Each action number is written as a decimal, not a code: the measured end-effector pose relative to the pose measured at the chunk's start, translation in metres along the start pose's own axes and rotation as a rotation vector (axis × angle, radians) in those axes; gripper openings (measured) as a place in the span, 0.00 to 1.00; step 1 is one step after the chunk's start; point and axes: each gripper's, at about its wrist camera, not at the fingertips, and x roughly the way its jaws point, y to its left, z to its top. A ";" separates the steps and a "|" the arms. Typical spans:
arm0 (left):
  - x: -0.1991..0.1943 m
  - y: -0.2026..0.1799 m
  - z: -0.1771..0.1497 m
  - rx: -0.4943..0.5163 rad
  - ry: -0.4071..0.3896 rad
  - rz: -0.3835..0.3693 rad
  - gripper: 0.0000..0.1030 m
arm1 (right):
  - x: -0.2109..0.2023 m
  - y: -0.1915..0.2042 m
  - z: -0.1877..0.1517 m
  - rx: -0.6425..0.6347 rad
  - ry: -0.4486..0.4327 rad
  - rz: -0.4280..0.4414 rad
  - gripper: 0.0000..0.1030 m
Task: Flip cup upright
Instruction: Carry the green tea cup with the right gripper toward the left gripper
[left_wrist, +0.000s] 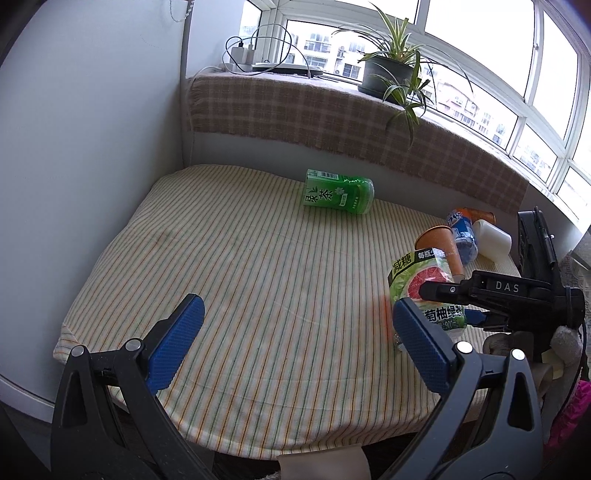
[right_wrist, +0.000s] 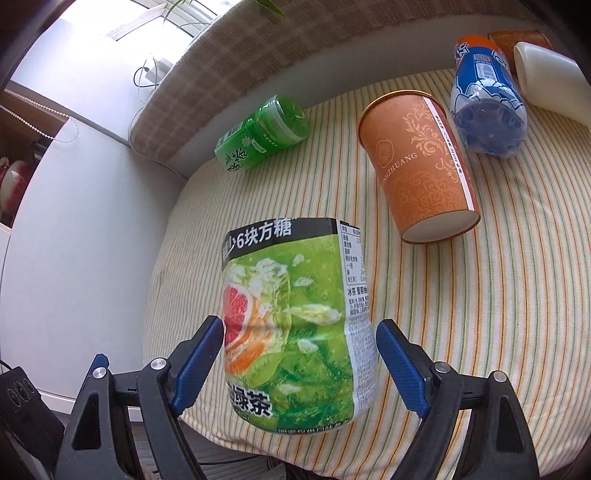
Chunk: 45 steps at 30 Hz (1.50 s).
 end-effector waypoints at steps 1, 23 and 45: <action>0.000 -0.001 0.000 0.000 0.001 -0.002 1.00 | -0.001 0.001 0.000 -0.014 -0.008 -0.013 0.87; 0.055 -0.024 0.026 -0.082 0.202 -0.248 1.00 | -0.110 -0.032 -0.060 -0.149 -0.415 -0.323 0.96; 0.155 -0.066 0.041 -0.219 0.558 -0.468 1.00 | -0.142 -0.060 -0.103 -0.122 -0.450 -0.488 0.96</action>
